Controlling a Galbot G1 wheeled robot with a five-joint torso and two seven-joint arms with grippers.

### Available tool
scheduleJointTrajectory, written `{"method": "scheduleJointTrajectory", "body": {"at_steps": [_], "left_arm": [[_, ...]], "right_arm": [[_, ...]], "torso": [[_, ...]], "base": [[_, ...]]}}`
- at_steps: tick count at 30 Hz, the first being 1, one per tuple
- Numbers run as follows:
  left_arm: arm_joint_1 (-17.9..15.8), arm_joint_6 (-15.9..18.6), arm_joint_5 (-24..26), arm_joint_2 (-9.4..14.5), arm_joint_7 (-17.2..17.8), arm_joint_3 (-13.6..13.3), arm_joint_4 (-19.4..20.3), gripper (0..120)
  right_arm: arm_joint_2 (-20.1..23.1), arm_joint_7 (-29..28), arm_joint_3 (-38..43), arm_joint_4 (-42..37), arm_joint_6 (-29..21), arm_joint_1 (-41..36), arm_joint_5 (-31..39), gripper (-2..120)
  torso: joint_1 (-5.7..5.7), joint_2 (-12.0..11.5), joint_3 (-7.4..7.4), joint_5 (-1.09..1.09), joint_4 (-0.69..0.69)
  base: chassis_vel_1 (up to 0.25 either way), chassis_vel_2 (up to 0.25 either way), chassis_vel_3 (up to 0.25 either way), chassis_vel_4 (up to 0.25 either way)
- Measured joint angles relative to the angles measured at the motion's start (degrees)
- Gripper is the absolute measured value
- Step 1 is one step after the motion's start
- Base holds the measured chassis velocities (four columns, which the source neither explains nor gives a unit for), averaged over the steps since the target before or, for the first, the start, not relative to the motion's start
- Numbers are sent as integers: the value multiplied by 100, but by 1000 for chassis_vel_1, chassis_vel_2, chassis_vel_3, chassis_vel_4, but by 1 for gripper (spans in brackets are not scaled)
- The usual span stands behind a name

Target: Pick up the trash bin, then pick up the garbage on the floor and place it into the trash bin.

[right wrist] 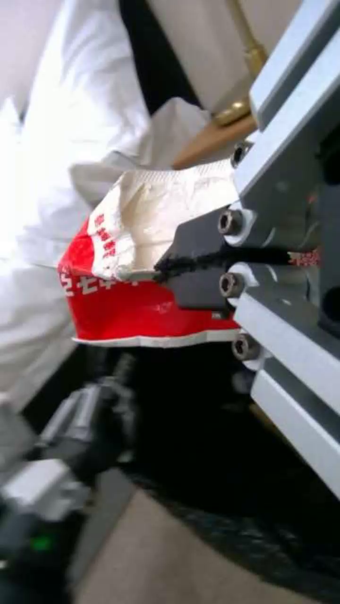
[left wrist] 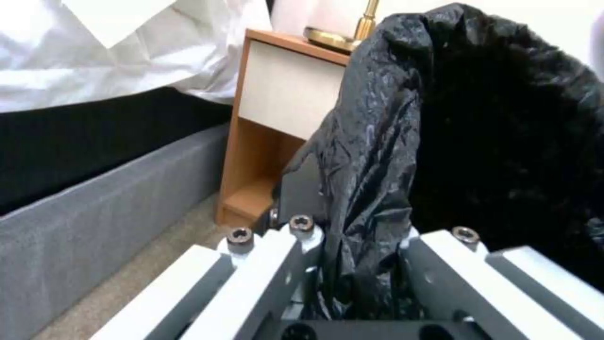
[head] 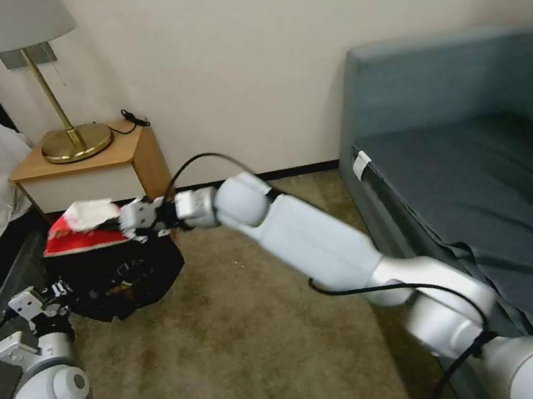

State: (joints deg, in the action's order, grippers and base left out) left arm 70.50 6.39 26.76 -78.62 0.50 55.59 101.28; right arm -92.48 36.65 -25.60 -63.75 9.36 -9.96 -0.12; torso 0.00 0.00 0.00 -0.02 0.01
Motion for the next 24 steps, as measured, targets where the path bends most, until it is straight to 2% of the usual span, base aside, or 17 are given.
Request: {"method": "scheduleJointTrajectory", "body": {"at_steps": [3,5,6,8,9,10,11,12,14,15,16,17,18,20,21,23,24], "left_arm": [[14,-3,16,0,-12,-1,0,4],[19,-4,39,6,-15,1,2,4],[19,-4,39,6,-15,1,2,4],[19,-4,49,16,-15,9,1,4],[19,-4,49,16,-15,9,1,4],[18,-5,56,17,-15,10,1,4],[18,-5,56,17,-15,10,1,4],[19,-8,59,12,-15,10,-7,4],[19,-9,60,5,-14,10,-14,4],[23,-8,104,-13,20,8,-23,4],[23,-8,104,-13,20,8,-23,4],[39,34,220,-24,96,10,-16,4],[39,34,220,-24,96,10,-16,4],[60,119,402,-66,237,19,0,4],[60,119,402,-66,237,19,0,4],[68,221,579,-98,436,19,10,4],[68,221,579,-98,436,19,10,4]], "right_arm": [[0,-122,-74,151,95,-60,-91,8],[6,-183,-86,160,140,-102,-116,18],[6,-183,-86,160,140,-102,-116,18],[12,-249,-103,108,158,-131,-117,28],[12,-249,-103,108,158,-131,-117,28],[15,-288,-107,55,167,-150,-117,35],[15,-288,-107,55,167,-150,-117,35],[19,-384,-106,-38,173,-184,-124,42],[22,-482,-89,-127,173,-207,-128,46],[49,-725,-7,-425,116,-261,-98,54],[49,-725,-7,-425,116,-261,-98,54],[177,-926,104,-705,12,-298,-62,61],[177,-926,104,-705,12,-298,-62,61],[436,-1227,325,-1058,-161,-365,-21,74],[436,-1227,325,-1058,-161,-365,-21,74],[733,-1476,534,-1283,-330,-445,138,86],[733,-1476,534,-1283,-330,-445,138,86]], "torso": [[0,0,0,1,-2],[0,0,0,1,-2],[0,0,0,1,-2],[0,0,0,2,-1],[0,0,0,2,-1],[0,0,0,2,0],[0,0,0,2,0],[0,0,0,2,-1],[0,0,0,2,-1],[0,0,0,2,1],[0,0,0,2,1],[0,0,0,2,2],[0,0,0,2,2],[0,0,-1,3,-1],[0,0,-1,3,-1],[0,0,0,3,-1],[0,0,0,3,-1]], "base": [[0,0,0,0],[0,0,0,0],[0,0,0,0],[0,0,0,0],[0,0,0,0],[0,0,0,0],[0,0,0,0],[0,0,0,0],[0,0,0,0],[0,0,0,0],[0,0,0,0],[0,0,0,0],[0,0,0,0],[0,0,0,0],[0,0,0,0],[0,0,0,0],[0,0,0,0]]}}
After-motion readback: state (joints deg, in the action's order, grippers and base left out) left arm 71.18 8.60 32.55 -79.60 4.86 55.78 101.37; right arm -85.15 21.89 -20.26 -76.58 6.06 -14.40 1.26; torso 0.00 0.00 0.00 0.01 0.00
